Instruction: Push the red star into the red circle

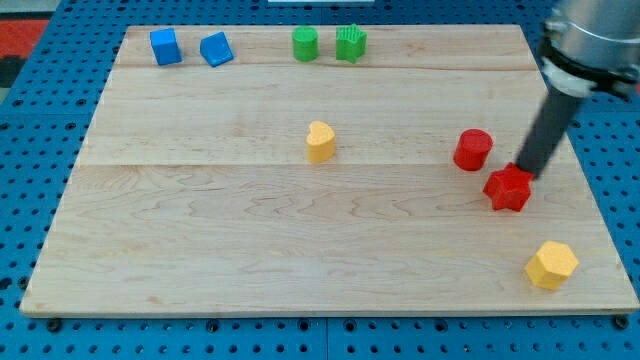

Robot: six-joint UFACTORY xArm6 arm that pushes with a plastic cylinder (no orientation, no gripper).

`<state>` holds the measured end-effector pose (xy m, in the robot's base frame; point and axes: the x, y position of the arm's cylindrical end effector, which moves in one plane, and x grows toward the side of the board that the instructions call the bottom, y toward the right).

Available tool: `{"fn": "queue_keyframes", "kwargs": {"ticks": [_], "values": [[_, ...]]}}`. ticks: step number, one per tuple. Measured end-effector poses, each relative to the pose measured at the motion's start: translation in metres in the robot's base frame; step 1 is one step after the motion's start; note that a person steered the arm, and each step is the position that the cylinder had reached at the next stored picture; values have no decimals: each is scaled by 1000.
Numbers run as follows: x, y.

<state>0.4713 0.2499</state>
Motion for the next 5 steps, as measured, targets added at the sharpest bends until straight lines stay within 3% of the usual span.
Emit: {"fn": "queue_keyframes", "kwargs": {"ticks": [1,2,3,4,5], "values": [[50,30],[90,14],[16,-10],[-19,-59],[18,-32]]}}
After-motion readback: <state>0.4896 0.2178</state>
